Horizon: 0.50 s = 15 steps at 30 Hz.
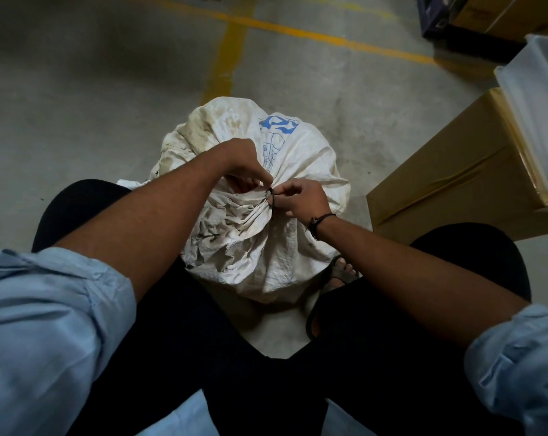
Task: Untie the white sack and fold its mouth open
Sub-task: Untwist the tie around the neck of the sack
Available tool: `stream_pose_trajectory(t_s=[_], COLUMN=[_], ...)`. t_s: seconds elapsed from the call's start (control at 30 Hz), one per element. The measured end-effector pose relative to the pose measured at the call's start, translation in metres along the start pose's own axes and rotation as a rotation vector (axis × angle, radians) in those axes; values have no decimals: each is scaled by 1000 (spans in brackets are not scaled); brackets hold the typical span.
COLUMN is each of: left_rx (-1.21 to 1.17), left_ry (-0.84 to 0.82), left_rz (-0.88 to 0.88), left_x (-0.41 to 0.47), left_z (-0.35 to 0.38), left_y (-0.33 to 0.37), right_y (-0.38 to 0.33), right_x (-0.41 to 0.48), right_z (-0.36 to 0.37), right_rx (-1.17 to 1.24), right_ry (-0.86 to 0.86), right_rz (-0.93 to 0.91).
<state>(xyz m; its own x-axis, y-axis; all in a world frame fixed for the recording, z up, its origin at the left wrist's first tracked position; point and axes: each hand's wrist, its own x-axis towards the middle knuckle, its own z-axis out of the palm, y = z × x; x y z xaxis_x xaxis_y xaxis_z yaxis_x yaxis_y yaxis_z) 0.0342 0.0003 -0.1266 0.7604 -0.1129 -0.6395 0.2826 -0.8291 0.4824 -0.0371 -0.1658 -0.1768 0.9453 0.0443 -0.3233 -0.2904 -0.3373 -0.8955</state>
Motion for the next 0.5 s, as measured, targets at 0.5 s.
stream_pose_trajectory(t_s=[0.5], left_rx=[36], left_ry=[16], left_rz=[28], left_x=[0], left_z=[2], left_y=[-6], right_y=[7], right_x=[2], right_z=[4], right_rx=[-170], right_ry=[-111], right_rz=[-26])
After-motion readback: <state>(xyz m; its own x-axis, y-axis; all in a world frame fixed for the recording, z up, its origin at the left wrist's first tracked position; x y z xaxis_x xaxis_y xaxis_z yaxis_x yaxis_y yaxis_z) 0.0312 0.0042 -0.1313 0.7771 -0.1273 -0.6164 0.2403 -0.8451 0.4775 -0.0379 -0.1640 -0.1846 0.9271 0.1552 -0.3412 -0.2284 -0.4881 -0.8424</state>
